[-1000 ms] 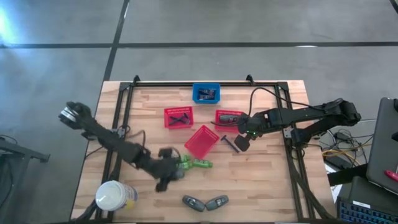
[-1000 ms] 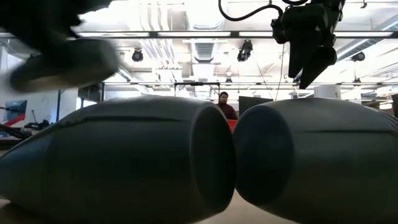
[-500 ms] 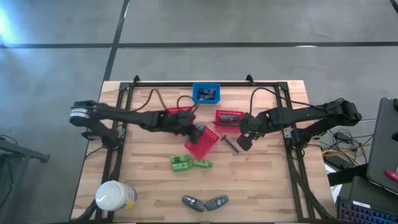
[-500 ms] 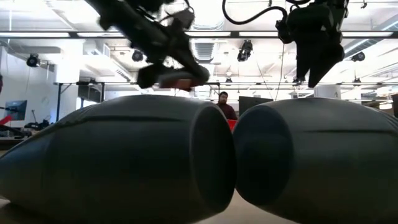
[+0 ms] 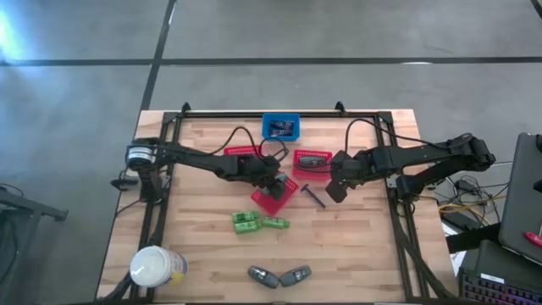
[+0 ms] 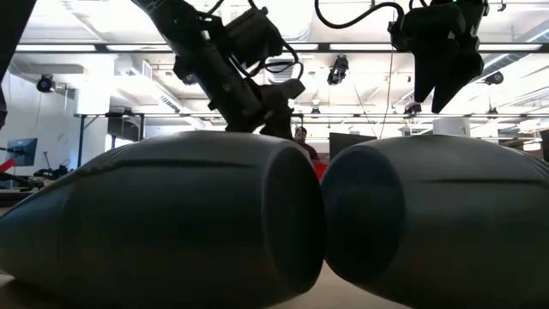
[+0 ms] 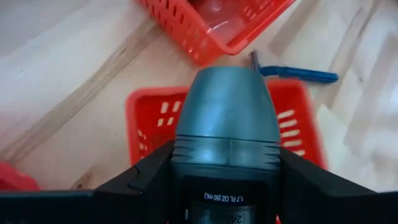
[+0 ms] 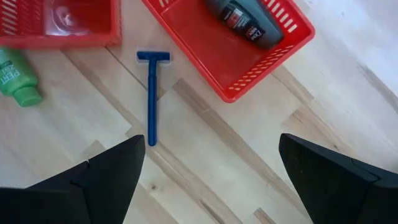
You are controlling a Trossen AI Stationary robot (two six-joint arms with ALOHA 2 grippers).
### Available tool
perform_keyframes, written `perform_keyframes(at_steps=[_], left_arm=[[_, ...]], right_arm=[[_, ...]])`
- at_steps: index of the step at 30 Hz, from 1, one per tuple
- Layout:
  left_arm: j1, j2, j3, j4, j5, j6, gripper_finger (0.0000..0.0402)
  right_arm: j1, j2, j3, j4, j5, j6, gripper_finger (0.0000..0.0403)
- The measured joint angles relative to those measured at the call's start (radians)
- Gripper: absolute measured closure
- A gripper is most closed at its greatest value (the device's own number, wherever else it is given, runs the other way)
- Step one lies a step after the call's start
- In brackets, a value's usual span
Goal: Pick & Place Travel size toiletries
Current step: Put the black deodorant into the top right red bin, then put the blue razor into the top left red bin
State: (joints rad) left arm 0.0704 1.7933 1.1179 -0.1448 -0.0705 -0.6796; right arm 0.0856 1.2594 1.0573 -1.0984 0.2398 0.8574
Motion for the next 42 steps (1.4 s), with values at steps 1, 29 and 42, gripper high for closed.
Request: perform_keyframes(at_steps=[1,29,42], left_arm=[[0.000,0.002,0.000,0.003,0.000,0.000,0.0182],[-0.083,-0.189,0.070,-0.238,-0.086,0.148,0.0159],[-0.195,-0.448,0.054,-0.518,-0.356,0.109,0.0160]], right_arm=[[0.000,0.000,0.000,-0.001,0.001,0.000,0.0035],[0.041,0.017,-0.044,0.164,-0.072,-0.003,0.0035],[0.127,0.292,-0.060,0.266,-0.047,0.136,0.0035]])
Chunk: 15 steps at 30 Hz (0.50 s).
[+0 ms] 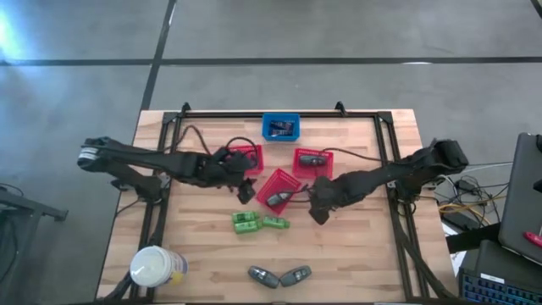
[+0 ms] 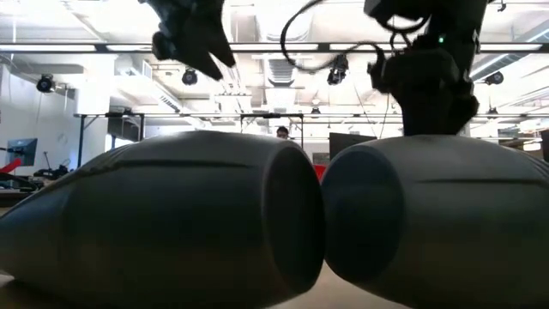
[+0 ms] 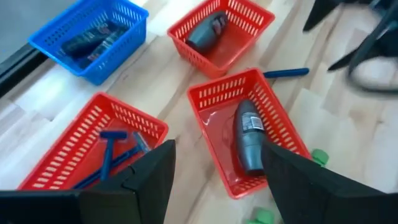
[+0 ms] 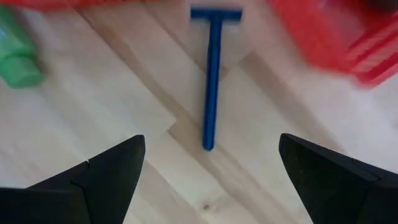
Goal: Pick & Place Travel size toiletries
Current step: Put the blue razor into the top left red bin
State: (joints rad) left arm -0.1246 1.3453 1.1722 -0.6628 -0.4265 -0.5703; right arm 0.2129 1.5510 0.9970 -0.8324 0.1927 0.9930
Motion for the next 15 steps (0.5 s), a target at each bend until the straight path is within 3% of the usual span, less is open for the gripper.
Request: perform_keyframes(at_steps=[5,10,15], left_arm=[[-0.005,-0.072,0.000,-0.007,0.006,-0.030,0.0160],[-0.005,-0.118,0.000,0.005,0.007,-0.038,0.0160],[-0.005,-0.125,-0.001,0.005,0.010,-0.041,0.0161]], right_arm=[[-0.036,0.084,-0.002,0.003,-0.085,0.109,0.0035],[-0.088,0.145,0.009,0.075,-0.145,0.079,0.0035],[-0.096,0.184,0.009,0.141,-0.093,0.015,0.0035]])
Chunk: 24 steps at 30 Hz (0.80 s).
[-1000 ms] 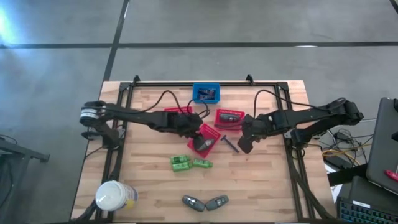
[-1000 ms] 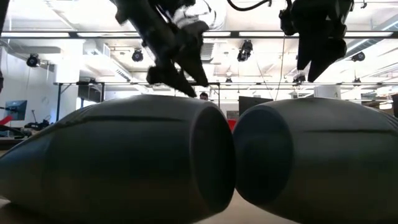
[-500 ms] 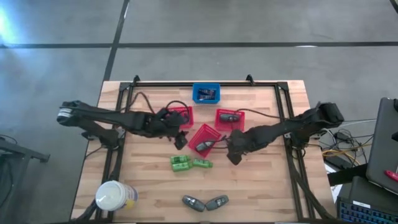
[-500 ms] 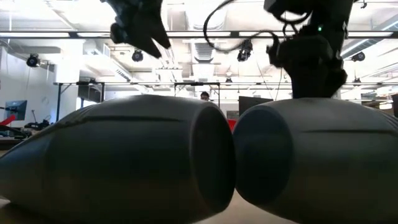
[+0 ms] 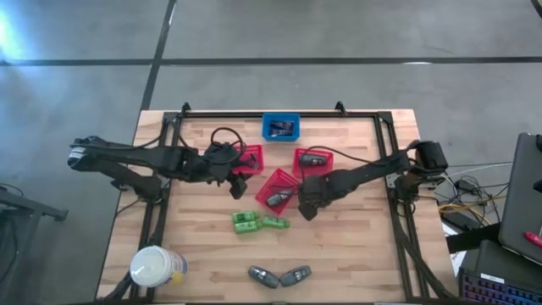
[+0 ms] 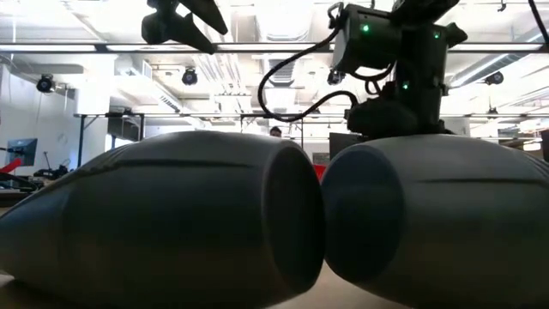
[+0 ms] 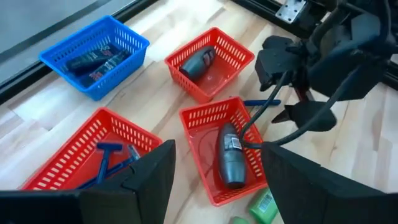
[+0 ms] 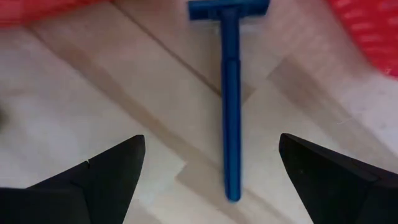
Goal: Pick & Place Travel size toiletries
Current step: Put the blue razor into the top left red bin
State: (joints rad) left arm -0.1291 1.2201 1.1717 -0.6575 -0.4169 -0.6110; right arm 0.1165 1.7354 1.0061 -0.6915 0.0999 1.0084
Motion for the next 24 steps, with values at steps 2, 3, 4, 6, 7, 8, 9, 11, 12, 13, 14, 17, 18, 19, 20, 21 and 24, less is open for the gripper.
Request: perform_keyframes(at_steps=[2,3,4,6,7,8,9,11,12,13,14,17,18,19,20,21,24], left_arm=[[0.000,0.000,0.000,0.000,0.017,-0.005,0.0161],[0.000,0.000,0.000,0.000,0.027,-0.013,0.0161],[0.000,0.000,0.000,0.000,0.039,-0.019,0.0161],[-0.001,0.000,0.000,-0.001,0.041,-0.020,0.0161],[-0.002,0.000,0.000,-0.001,0.041,-0.021,0.0161],[-0.002,0.000,0.000,0.000,0.041,-0.021,0.0161],[-0.002,0.000,0.000,0.000,0.041,-0.021,0.0161],[-0.002,0.000,0.000,0.002,0.040,-0.021,0.0161],[-0.002,0.000,0.000,0.003,0.041,-0.021,0.0161],[-0.003,0.000,0.000,0.003,0.041,-0.023,0.0161],[-0.004,0.000,0.000,0.005,0.040,-0.028,0.0161],[-0.007,0.000,0.000,0.010,0.042,-0.037,0.0161],[-0.008,0.000,0.000,0.011,0.043,-0.037,0.0161],[-0.010,0.000,0.000,0.010,0.043,-0.037,0.0161],[-0.011,0.000,0.000,0.010,0.044,-0.037,0.0161],[-0.011,0.000,0.000,0.010,0.044,-0.037,0.0161],[-0.011,0.000,0.000,0.010,0.044,-0.035,0.0161]], right_arm=[[0.000,0.007,-0.003,-0.003,0.021,-0.011,0.0040],[-0.001,0.013,-0.004,-0.004,0.030,-0.012,0.0046],[-0.003,0.017,-0.005,-0.003,0.032,-0.018,0.0054],[-0.004,0.019,-0.011,0.012,0.032,-0.048,0.0074],[-0.008,0.026,-0.013,0.032,0.031,-0.057,0.0086],[-0.011,0.032,-0.012,0.057,0.028,-0.065,0.0098],[-0.015,0.035,-0.011,0.062,0.024,-0.070,0.0111],[-0.022,0.050,-0.013,0.074,0.013,-0.071,0.0138],[-0.024,0.052,-0.010,0.071,0.013,-0.066,0.0151],[-0.025,0.058,-0.011,0.071,0.014,-0.062,0.0164],[-0.028,0.066,-0.010,0.069,0.015,-0.059,0.0177],[-0.030,0.075,-0.008,0.059,0.015,-0.045,0.0217],[-0.030,0.076,-0.009,0.060,0.014,-0.046,0.0231],[-0.030,0.074,-0.009,0.061,0.013,-0.049,0.0246],[-0.030,0.067,-0.010,0.063,0.013,-0.057,0.0263],[-0.030,0.061,-0.010,0.065,0.012,-0.069,0.0279],[-0.030,0.037,-0.013,0.056,0.006,-0.090,0.0334]])
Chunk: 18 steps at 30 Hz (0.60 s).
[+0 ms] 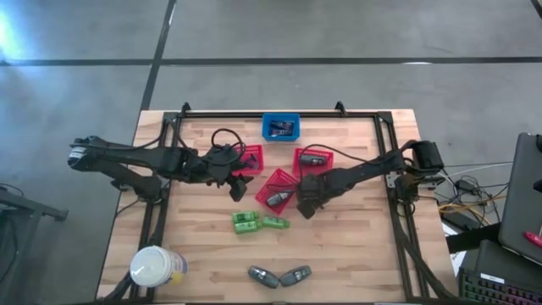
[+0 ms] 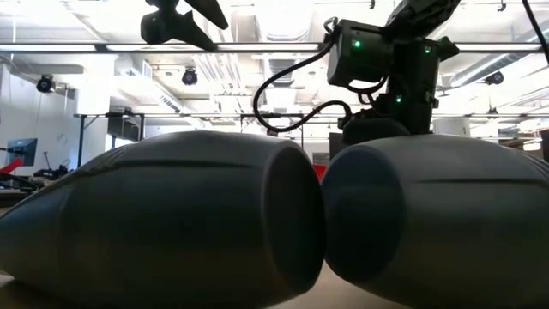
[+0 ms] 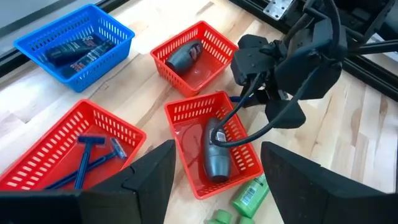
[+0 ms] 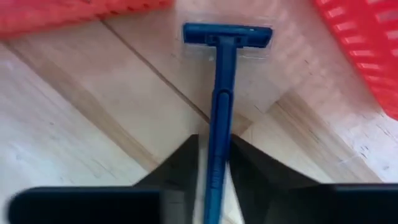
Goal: Pick & Place Travel size toiletries
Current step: Put the blue razor into the top left red bin
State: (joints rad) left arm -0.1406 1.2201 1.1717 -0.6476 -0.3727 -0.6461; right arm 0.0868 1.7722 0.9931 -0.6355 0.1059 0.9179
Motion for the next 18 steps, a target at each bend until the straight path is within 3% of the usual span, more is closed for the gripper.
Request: perform_keyframes(at_steps=[3,10,18], left_arm=[[0.000,0.000,0.000,-0.001,0.000,0.017,0.0161],[-0.004,0.000,0.000,-0.006,0.000,0.078,0.0161],[-0.130,0.002,-0.014,0.152,-0.044,0.355,0.0161]], right_arm=[[0.000,-0.042,-0.005,-0.036,-0.009,-0.009,0.0377],[0.000,-0.218,-0.003,-0.023,-0.013,0.052,0.0374],[-0.062,-0.463,0.002,0.364,0.123,0.140,0.0374]])
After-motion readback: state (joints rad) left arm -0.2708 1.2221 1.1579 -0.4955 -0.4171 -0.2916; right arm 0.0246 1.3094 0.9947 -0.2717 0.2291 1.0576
